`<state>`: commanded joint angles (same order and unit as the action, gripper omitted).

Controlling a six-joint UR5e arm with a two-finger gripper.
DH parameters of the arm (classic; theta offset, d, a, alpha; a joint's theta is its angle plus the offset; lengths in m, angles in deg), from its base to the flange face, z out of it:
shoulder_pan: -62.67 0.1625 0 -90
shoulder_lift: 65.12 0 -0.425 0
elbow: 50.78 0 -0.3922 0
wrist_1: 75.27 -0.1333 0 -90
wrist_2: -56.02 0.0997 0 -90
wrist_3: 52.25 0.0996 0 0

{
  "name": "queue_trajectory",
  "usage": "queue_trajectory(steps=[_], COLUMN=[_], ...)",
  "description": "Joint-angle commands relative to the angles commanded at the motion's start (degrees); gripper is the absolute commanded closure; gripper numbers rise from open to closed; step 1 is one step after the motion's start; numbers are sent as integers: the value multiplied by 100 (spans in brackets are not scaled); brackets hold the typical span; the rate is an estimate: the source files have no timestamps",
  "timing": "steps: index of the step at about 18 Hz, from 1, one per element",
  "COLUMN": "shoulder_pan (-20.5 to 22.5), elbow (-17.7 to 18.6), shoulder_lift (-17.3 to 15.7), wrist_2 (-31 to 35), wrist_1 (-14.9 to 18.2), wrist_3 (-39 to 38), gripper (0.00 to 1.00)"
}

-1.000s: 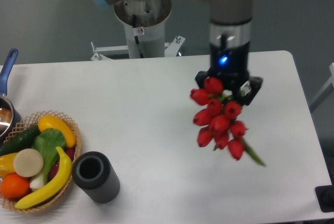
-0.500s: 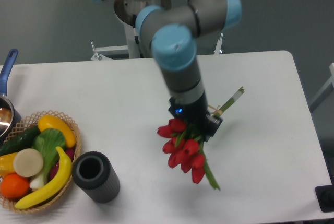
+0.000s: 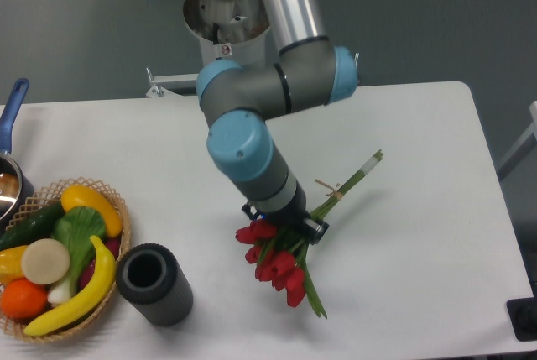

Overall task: Place the flowers on the table
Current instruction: 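Lower the tulips onto the table beside the black cup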

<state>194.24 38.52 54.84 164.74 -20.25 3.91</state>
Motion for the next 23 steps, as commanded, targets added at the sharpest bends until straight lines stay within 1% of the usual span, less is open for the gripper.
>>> queue_trajectory(steps=[7,10,12,13,14,15,16,17,18,21,22,23], shoulder_pan=[-44,-53,-61,-79,-79,-79,-79,-79,-79,-88,-79,-62], elbow=[35,35,44,44,44,35,35,35,35,53,79,96], shoulder_lift=[282,335,388,388,396,396,396,396,388,318,230,73], wrist_2=[-79,-79,-70,-70,-70,-70,-70,-70,-70,-79,-88,-114], wrist_1=[-18,-18,-26,-35,-35,-35,-35,-35,-35,-44,-44,-35], wrist_3=[0,-9,-17,-18,-9,-9,0,0,0,0,17,26], gripper=[58,57,53,50,43,39,22,14,14,8,5,1])
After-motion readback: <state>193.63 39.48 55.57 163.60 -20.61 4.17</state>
